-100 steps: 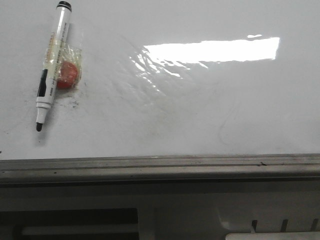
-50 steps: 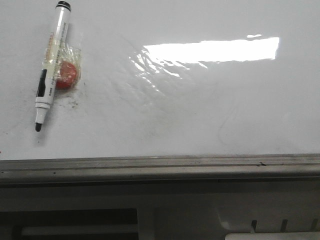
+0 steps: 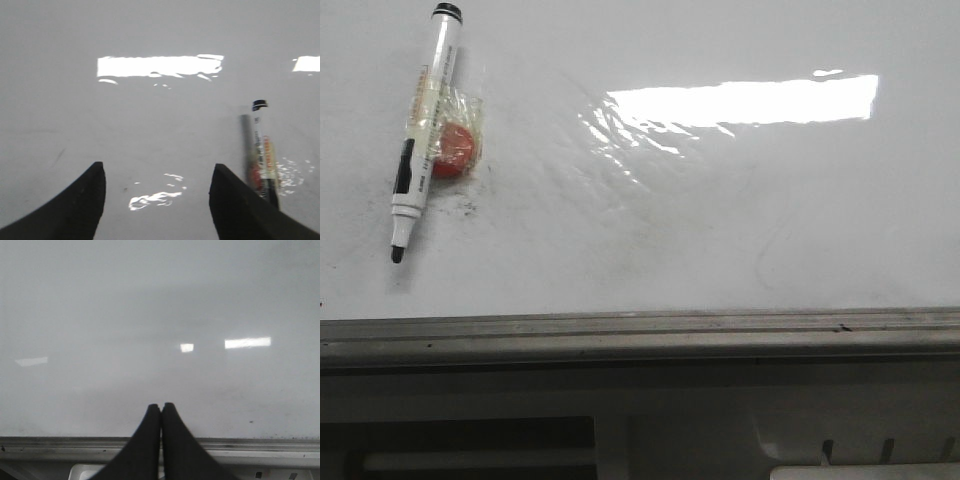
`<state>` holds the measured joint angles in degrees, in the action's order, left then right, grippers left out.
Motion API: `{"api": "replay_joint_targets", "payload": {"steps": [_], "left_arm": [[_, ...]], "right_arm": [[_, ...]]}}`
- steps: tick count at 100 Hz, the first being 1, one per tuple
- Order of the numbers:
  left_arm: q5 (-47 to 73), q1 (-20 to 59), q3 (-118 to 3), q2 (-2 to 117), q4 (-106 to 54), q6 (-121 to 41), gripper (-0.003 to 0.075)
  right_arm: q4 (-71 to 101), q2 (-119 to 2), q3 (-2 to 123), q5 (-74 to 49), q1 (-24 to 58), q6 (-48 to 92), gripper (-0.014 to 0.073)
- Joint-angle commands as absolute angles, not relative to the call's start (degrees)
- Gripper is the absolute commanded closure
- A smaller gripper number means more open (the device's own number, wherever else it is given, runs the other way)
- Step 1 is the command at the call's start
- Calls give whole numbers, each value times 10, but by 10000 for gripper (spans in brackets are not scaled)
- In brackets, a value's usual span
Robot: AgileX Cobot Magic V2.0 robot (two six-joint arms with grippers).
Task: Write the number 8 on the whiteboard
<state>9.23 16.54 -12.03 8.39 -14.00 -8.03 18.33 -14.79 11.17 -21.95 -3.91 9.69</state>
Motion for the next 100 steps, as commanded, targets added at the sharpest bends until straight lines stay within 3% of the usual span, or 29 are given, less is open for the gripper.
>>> {"api": "replay_joint_targets", "payload": {"steps": [1,45,100], "left_arm": [[7,212,-142,120,-171,-81,300],[-167,421,-142,346,-154,-81,300],[-387,498,-149,620,-220,-79,300]], "right_arm": [[188,-159,125,-184,-41,99,657],[188,-159,125,-179,-41,99,657],[188,-159,125,-162,-30,99,657]]}}
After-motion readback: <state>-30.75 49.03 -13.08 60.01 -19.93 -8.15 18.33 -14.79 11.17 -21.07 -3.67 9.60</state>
